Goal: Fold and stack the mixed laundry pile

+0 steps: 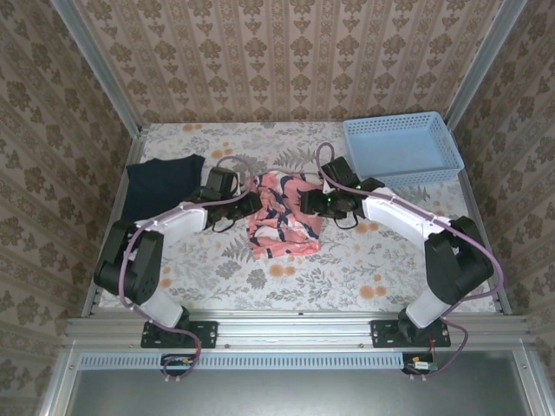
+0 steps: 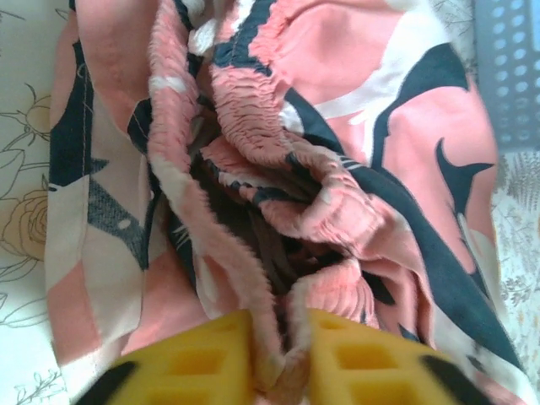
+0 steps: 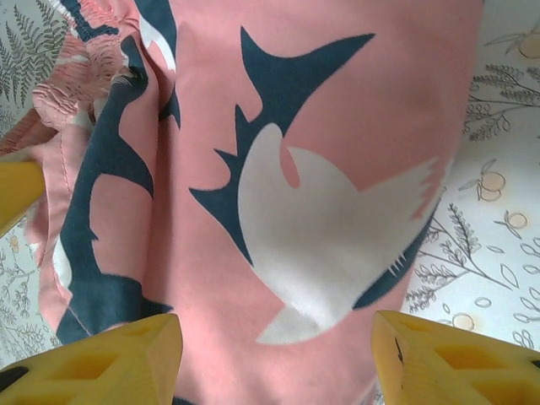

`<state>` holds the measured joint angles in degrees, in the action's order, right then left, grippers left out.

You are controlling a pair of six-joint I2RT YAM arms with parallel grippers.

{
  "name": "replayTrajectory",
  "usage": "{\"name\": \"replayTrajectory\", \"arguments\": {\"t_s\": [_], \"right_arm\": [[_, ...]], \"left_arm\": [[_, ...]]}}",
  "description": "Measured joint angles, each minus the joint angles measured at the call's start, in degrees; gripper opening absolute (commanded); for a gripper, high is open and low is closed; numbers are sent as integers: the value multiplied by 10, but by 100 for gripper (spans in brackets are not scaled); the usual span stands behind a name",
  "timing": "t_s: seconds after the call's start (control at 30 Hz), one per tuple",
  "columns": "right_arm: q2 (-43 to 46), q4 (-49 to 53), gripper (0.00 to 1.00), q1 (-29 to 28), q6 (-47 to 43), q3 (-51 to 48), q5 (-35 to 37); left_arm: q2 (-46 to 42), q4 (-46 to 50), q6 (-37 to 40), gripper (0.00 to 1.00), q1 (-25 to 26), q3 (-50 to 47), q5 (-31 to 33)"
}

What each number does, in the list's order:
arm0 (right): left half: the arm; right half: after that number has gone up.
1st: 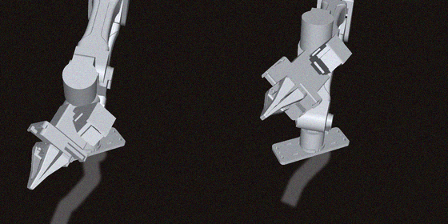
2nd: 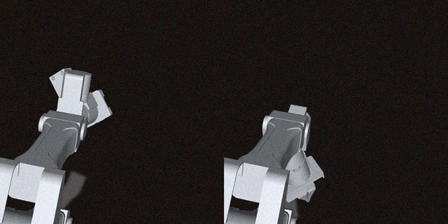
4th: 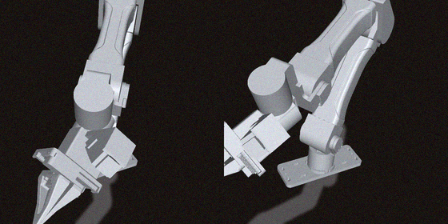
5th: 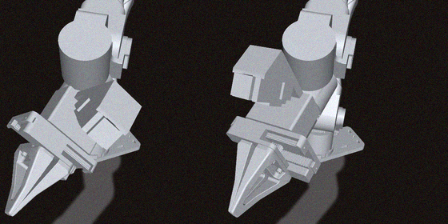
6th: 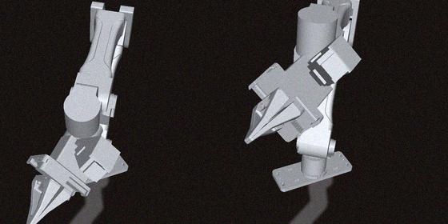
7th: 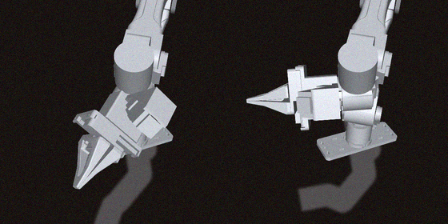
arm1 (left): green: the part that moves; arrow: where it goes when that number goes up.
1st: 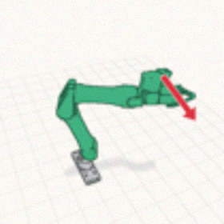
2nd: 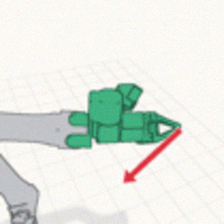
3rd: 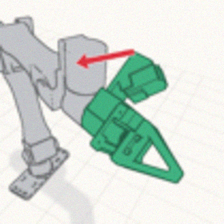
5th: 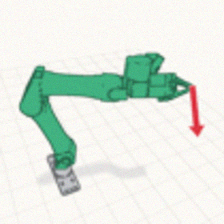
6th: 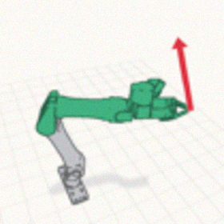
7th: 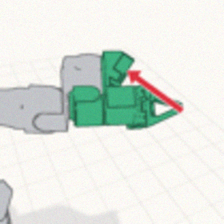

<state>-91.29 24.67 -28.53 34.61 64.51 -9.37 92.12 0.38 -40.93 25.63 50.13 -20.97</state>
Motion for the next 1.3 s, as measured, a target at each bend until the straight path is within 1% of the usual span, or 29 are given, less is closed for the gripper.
{"name": "replayTrajectory", "arguments": {"t_s": [0.1,0.17,0.23,0.27,0.3,0.37,0.4,0.43,0.47,0.5,0.53,0.57,0.6,0.73,0.83,0.87,0.9,0.93,1.0,1.03,1.07,1.1,1.13,1.3], "right_arm": [[20,4,61,3,-3,-5,2],[31,3,59,4,-4,-5,2],[38,0,51,6,-4,-7,2],[39,-6,43,6,-3,-10,0],[39,-13,38,6,-1,-15,-2],[38,-27,29,6,3,-29,-12],[36,-35,24,6,6,-36,-20],[33,-42,19,5,8,-40,-28],[26,-51,15,5,13,-43,-39],[17,-59,13,2,16,-44,-51],[10,-68,13,0,17,-46,-60],[3,-76,13,-5,17,-51,-70],[-2,-87,13,-14,18,-60,-79],[-17,-124,11,-53,33,-108,-110],[-55,-156,10,-67,45,-143,-122],[-70,-162,8,-66,47,-151,-122],[-84,-171,8,-64,51,-155,-129],[-86,-180,8,-61,53,-154,-137],[-86,-189,9,-58,57,-154,-136],[-85,-189,10,-58,57,-154,-136],[-80,-186,7,-58,57,-154,-133],[-71,-179,0,-58,55,-154,-130],[-55,-167,0,-59,53,-154,-125],[43,-138,0,-59,44,-154,-117]], "left_arm": [[0,9,-2,0,14,0,-1],[-22,23,-1,0,26,-3,1],[-75,39,-1,0,40,-23,5],[-105,46,-3,0,47,-36,7],[-135,50,-6,0,55,-51,10],[-173,49,-16,15,70,-82,16],[-179,47,-26,20,77,-99,18],[-178,46,-32,31,81,-113,18],[-169,46,-41,50,83,-129,18],[-158,49,-47,66,84,-140,18],[-145,57,-50,76,84,-146,18],[-134,71,-52,92,84,-146,19],[-130,84,-51,100,84,-144,22],[-140,148,-31,100,72,-94,49],[-177,162,-15,100,54,-49,75],[-189,159,-12,100,49,-37,79],[-198,154,-11,96,47,-26,82],[-201,145,-11,84,48,-17,80],[-191,115,-17,49,51,-7,71],[-183,100,-21,37,54,-6,65],[-168,81,-26,26,60,-7,57],[-151,64,-32,14,66,-9,49],[-133,48,-40,0,74,-12,41],[-51,1,-63,0,111,-19,14]]}}
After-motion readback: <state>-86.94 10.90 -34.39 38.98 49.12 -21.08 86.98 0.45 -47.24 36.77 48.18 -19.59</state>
